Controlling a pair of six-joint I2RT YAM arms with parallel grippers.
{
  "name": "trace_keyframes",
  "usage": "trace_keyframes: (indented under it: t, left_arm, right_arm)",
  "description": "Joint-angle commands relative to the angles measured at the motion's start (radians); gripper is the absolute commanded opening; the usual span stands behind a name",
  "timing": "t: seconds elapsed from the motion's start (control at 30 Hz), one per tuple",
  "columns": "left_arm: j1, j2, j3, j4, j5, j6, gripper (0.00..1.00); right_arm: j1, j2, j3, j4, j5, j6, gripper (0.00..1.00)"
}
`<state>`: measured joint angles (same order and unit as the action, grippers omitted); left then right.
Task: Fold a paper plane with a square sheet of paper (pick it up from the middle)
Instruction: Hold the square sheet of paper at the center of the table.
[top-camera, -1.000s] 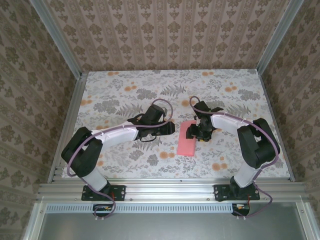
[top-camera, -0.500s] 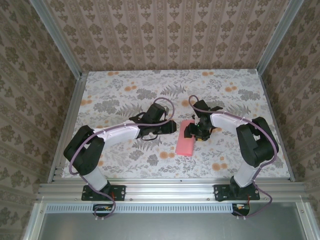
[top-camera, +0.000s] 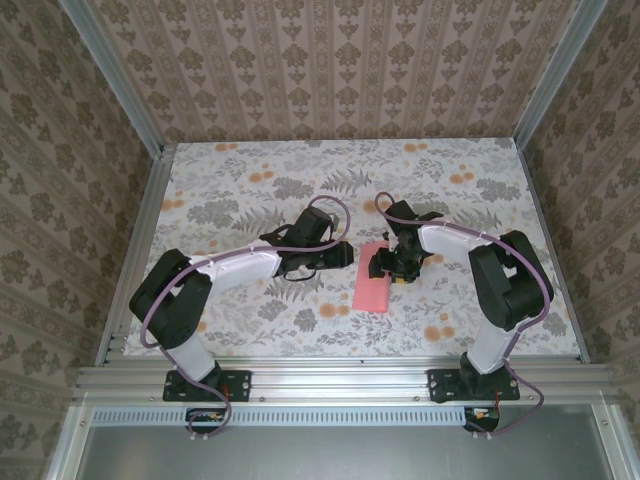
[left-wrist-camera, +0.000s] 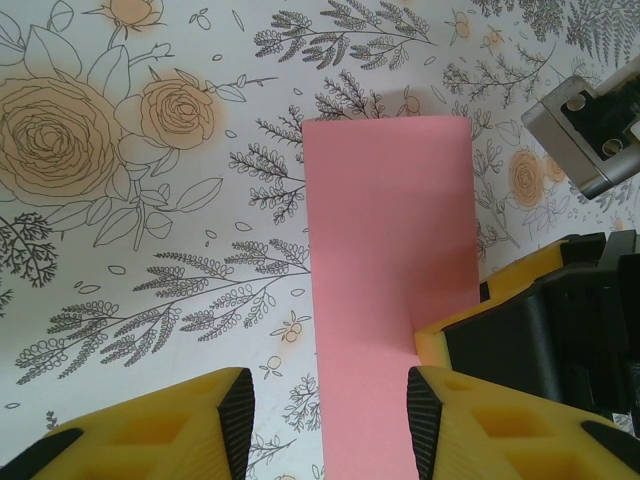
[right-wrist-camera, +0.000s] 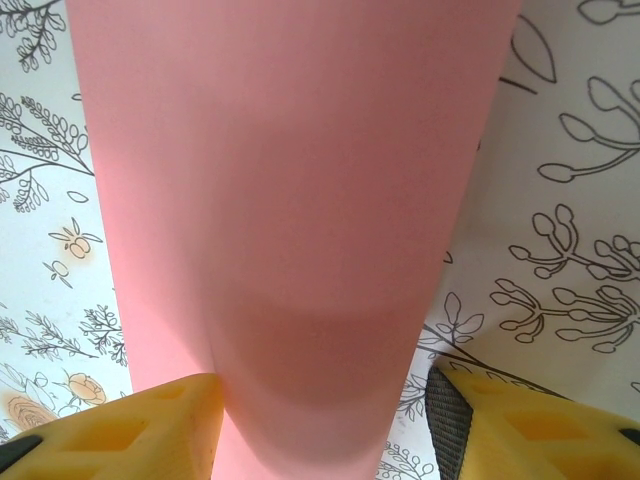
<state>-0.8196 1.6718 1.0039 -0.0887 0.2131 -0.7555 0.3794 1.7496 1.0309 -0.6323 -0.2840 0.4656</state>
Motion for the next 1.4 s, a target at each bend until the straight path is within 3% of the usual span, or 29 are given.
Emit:
trace_keyframes:
  t: [0.0,0.27,0.57,0.77,1.03,1.37]
  left_arm:
    - [-0.011,0.013,0.029,-0.011,0.019,0.020,0.47]
    - [-0.011,0.045,0.055,-0.037,0.028,0.002,0.38]
    - [-0.013,0.175,0.149,-0.050,0.120,-0.051,0.12]
    - [-0.015,0.248,0.193,-0.062,0.155,-0.090,0.00]
    - [-0.026,0.312,0.235,-0.052,0.207,-0.097,0.00]
    - [-0.028,0.352,0.241,-0.088,0.196,-0.102,0.00]
  right_arm:
    - [-0.007,0.019,0.014,-0.035,0.039,-0.018,0.59]
    - [-0.006,0.036,0.001,-0.026,0.058,-0.011,0.58]
    - [-0.006,0.056,-0.010,-0.014,0.060,-0.010,0.58]
    - [-0.007,0.060,-0.018,-0.004,0.060,-0.003,0.58]
    - [-0.006,0.063,-0.021,0.001,0.057,0.000,0.58]
    - [-0.005,0.064,-0.023,0.011,0.050,0.007,0.58]
